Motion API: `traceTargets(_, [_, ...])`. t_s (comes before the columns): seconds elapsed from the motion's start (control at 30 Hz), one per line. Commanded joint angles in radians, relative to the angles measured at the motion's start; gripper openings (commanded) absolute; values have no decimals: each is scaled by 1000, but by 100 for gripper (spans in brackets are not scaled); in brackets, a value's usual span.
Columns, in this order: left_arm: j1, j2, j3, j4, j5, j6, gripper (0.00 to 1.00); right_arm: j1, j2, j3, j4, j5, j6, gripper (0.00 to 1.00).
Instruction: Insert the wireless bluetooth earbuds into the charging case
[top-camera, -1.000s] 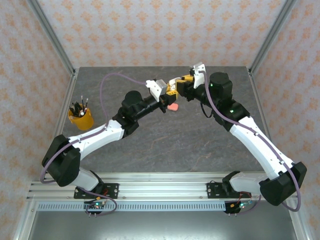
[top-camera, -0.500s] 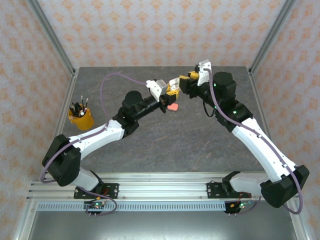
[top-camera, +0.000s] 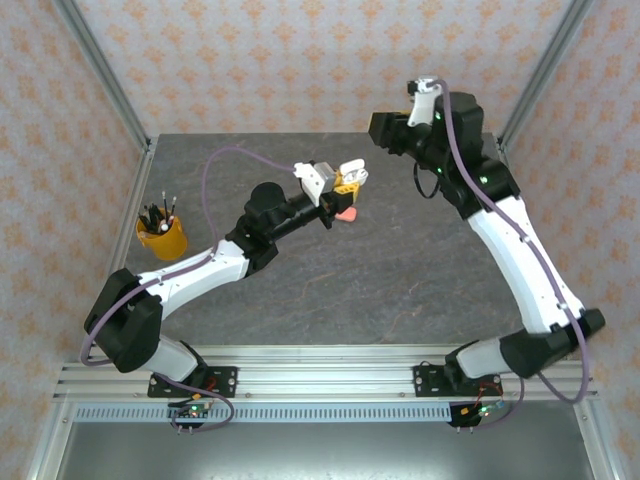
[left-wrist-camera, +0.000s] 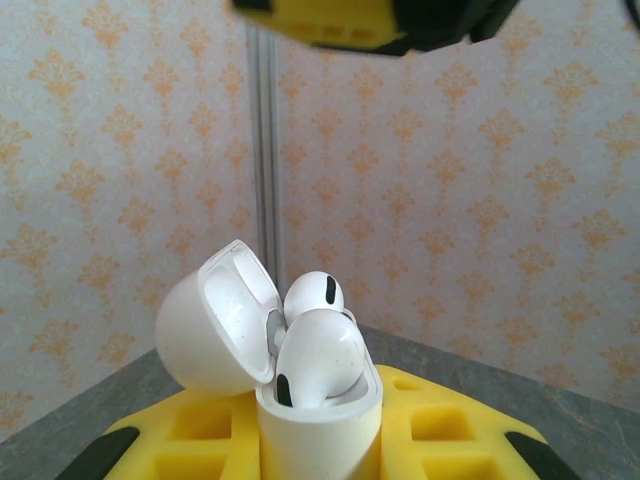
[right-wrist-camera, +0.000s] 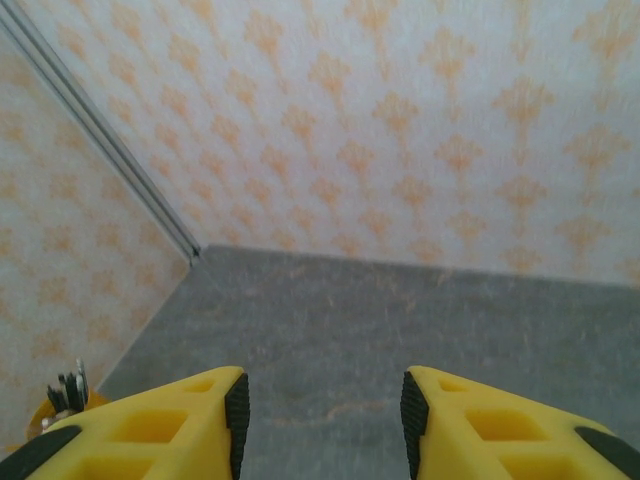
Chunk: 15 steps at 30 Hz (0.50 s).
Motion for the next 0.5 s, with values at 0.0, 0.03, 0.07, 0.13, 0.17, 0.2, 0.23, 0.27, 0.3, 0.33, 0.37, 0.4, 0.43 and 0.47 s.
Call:
traceTargets(0.0, [9,12,-4,-20,67,51,0,-13,111,143,-285,-48,50,45])
traceTargets(0.03, [9,13,-2,-32,78,59,0,-18,147,190,-330,-57,58,45])
traceTargets(0.07, [9,16,-1,-41,90,67,0,-22,182,234,-371,-67,65,45])
traceTargets(0.13, [9,19,4,-60,105,77,0,-24,242,312,-436,-89,69,44])
traceTargets(0.17, [9,21,4,-68,114,81,0,-24,276,356,-466,-103,71,44])
traceTargets(0.2, [8,23,5,-70,117,83,0,-25,307,397,-502,-116,71,44])
traceTargets(0.23, [9,26,4,-70,119,83,0,-25,344,441,-536,-130,73,42])
traceTargets(0.27, [9,29,6,-70,118,83,0,-25,375,480,-566,-150,72,42])
traceTargets(0.3, [9,32,6,-66,117,82,0,-24,401,506,-588,-163,72,41])
traceTargets(0.33, [9,36,7,-61,115,80,0,-24,426,528,-610,-176,72,40])
traceTargets(0.37, [9,40,8,-57,110,78,0,-24,440,540,-627,-188,68,39])
traceTargets(0.4, [10,42,8,-54,103,77,0,-24,447,537,-635,-192,65,38])
traceTargets(0.43, [11,45,10,-49,92,73,0,-23,447,525,-641,-193,62,38])
traceTargets(0.47, [13,49,10,-43,82,69,0,-21,440,504,-642,-193,56,37])
